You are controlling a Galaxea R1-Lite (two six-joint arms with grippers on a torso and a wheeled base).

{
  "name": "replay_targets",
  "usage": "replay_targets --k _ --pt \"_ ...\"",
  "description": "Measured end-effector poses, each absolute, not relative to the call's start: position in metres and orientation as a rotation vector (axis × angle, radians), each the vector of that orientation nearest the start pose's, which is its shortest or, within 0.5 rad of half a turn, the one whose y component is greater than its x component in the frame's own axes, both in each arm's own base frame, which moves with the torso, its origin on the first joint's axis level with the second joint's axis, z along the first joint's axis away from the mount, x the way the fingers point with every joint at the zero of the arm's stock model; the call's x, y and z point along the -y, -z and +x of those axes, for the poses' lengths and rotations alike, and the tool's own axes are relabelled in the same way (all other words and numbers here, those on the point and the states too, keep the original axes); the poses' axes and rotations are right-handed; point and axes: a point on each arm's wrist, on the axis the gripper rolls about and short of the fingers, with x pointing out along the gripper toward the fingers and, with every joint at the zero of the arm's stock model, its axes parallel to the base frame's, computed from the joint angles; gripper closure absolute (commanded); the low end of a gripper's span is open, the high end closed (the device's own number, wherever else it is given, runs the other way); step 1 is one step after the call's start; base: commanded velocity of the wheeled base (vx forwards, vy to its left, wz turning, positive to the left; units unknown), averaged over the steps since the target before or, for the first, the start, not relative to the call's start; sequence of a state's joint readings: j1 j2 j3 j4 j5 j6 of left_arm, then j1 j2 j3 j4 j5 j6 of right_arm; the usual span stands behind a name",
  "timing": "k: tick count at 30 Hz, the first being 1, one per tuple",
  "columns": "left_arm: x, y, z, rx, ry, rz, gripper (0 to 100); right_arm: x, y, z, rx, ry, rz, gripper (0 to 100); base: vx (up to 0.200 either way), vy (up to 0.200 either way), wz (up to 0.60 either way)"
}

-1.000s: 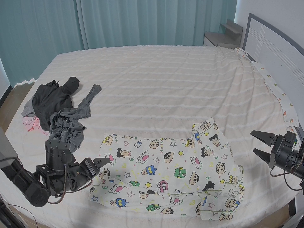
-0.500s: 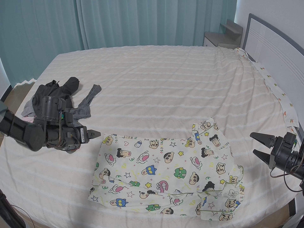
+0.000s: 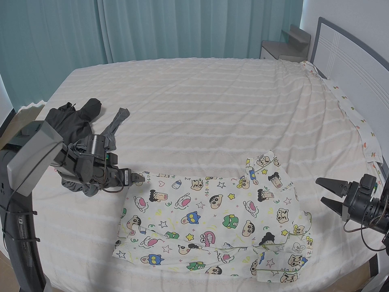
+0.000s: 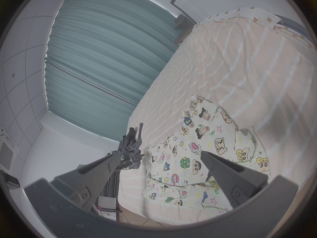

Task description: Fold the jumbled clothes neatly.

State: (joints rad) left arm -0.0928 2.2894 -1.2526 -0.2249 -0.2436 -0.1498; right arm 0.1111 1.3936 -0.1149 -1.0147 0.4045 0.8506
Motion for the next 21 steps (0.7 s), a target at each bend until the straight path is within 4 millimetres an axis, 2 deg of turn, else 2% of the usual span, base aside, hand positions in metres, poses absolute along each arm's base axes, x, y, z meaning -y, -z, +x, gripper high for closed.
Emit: replay_targets --k 6,13,21 --pt "0.054 -0.018 0.434 -0.789 0.266 -0.223 0 -0.031 -0.121 0.163 -0.485 -0.384 0.86 0 0.0 0.0 0.0" --pt "0.062 -0.011 0.443 -0.769 0.271 -0.245 0 -0.031 -0.119 0.164 -0.498 -0.383 0.859 0 0.0 0.0 0.0" --pt "0.075 -0.005 0.444 -0.781 0.289 -0.252 0 -0.031 -0.115 0.167 -0.518 -0.37 0.853 0 0.0 0.0 0.0"
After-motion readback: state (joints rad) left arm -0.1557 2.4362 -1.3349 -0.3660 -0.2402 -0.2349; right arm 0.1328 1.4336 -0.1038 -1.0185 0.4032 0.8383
